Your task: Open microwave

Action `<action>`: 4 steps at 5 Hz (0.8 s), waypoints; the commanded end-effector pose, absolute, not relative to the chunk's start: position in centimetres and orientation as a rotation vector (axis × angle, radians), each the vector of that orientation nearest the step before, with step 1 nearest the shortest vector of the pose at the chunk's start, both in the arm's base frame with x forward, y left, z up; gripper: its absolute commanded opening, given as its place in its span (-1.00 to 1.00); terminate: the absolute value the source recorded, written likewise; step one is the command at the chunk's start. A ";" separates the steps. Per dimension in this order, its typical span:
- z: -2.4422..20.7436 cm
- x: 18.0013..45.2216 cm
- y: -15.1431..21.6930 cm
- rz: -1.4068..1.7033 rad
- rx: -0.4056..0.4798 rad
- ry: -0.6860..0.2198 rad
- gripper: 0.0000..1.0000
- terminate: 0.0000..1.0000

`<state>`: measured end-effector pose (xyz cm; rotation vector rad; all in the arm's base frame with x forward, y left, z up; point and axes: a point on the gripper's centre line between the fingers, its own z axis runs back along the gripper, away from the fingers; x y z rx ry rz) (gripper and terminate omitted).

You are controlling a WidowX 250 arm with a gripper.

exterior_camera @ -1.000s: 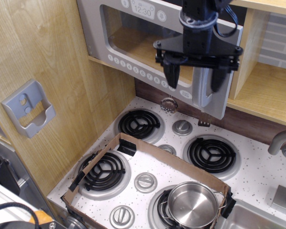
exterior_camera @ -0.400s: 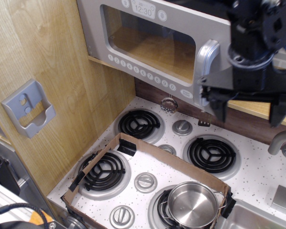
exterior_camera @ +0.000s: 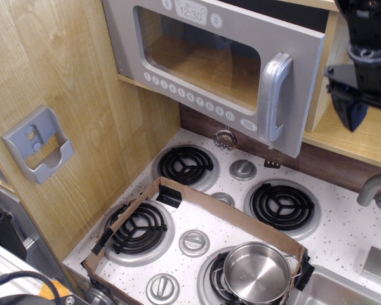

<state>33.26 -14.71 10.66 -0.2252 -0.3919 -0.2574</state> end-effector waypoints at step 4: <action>9.0 33.6 -9.8 -0.232 -0.262 -0.358 1.00 -1.00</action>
